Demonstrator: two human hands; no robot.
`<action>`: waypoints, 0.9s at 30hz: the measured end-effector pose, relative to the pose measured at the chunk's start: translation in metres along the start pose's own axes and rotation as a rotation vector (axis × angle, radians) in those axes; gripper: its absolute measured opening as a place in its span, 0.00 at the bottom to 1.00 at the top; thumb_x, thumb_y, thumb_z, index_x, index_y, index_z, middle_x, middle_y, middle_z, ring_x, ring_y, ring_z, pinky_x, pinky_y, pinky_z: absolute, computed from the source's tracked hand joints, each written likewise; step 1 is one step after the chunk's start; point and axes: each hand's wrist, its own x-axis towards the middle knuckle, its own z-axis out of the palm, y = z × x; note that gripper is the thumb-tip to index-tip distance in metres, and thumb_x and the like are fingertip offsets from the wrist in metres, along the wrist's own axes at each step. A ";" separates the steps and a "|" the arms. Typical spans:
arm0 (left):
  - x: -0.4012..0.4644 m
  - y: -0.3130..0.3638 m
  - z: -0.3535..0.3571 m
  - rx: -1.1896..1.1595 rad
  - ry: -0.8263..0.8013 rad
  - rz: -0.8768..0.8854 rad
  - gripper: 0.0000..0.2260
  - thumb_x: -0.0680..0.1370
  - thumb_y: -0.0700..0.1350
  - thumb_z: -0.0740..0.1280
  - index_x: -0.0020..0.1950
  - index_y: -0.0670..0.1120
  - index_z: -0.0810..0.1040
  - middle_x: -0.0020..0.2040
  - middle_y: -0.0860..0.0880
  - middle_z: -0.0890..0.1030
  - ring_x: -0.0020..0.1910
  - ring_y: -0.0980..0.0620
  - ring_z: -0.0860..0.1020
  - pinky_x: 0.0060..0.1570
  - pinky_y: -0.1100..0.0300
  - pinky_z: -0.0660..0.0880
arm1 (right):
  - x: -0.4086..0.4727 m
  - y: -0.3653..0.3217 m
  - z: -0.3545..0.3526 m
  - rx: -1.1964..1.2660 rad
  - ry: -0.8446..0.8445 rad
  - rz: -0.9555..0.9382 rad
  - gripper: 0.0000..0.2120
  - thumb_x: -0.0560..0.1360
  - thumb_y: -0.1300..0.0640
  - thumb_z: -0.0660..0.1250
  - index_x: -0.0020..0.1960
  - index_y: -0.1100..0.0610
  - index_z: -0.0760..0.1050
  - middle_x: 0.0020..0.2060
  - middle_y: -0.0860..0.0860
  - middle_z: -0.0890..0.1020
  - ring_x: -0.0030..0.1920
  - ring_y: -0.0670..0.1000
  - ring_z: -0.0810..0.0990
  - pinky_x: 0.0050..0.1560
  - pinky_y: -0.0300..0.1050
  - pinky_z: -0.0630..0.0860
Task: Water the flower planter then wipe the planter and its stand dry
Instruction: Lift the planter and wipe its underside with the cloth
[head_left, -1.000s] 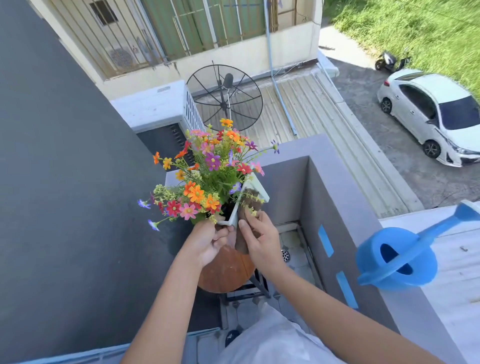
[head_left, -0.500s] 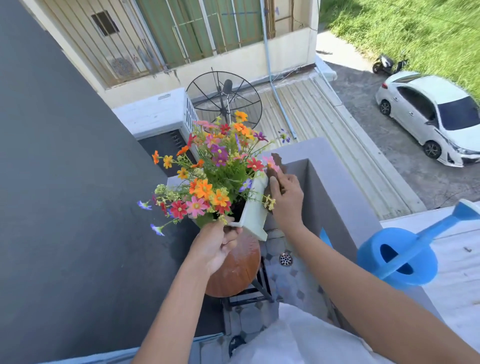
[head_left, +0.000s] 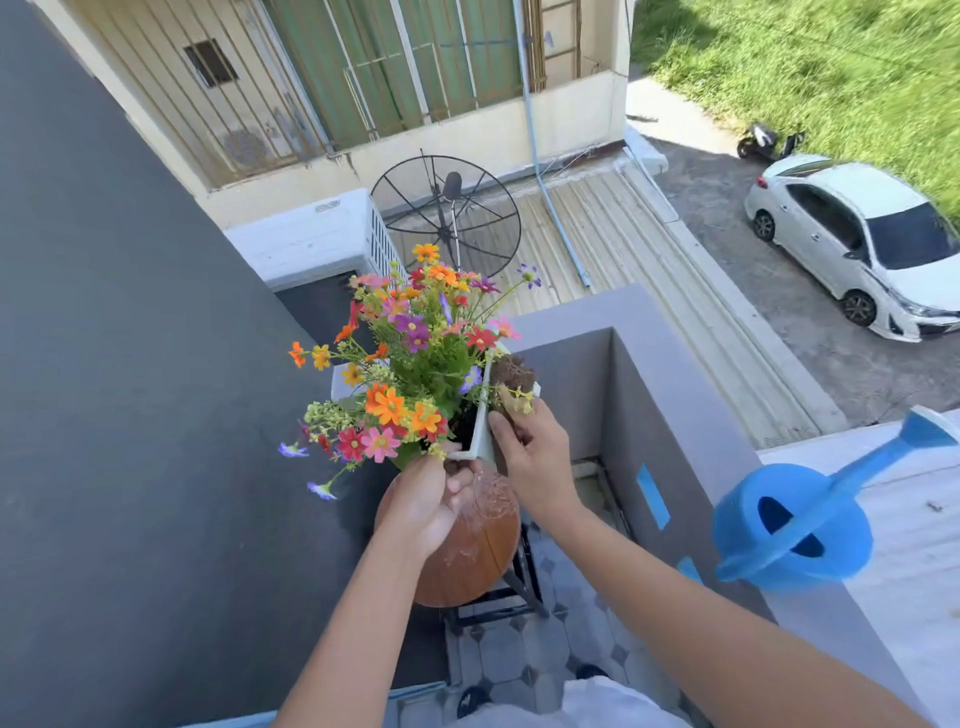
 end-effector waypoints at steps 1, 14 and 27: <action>0.000 -0.001 -0.002 -0.011 0.003 -0.007 0.09 0.84 0.36 0.53 0.49 0.40 0.72 0.28 0.45 0.76 0.18 0.57 0.64 0.16 0.65 0.60 | -0.004 -0.001 -0.001 0.047 -0.005 0.016 0.05 0.78 0.64 0.68 0.51 0.62 0.82 0.46 0.58 0.80 0.45 0.51 0.79 0.44 0.40 0.74; -0.006 0.016 0.005 0.006 -0.030 0.018 0.08 0.84 0.38 0.55 0.48 0.41 0.71 0.32 0.46 0.71 0.18 0.58 0.61 0.19 0.66 0.56 | -0.027 0.014 -0.018 -0.148 -0.161 -0.317 0.18 0.74 0.71 0.70 0.61 0.58 0.80 0.48 0.55 0.77 0.46 0.44 0.73 0.48 0.28 0.68; -0.012 0.018 0.007 -0.086 -0.050 0.015 0.11 0.84 0.36 0.52 0.45 0.41 0.70 0.35 0.43 0.71 0.17 0.58 0.61 0.17 0.67 0.57 | -0.067 0.030 -0.023 0.024 -0.019 0.114 0.12 0.79 0.67 0.66 0.55 0.53 0.81 0.52 0.48 0.81 0.55 0.44 0.80 0.58 0.50 0.77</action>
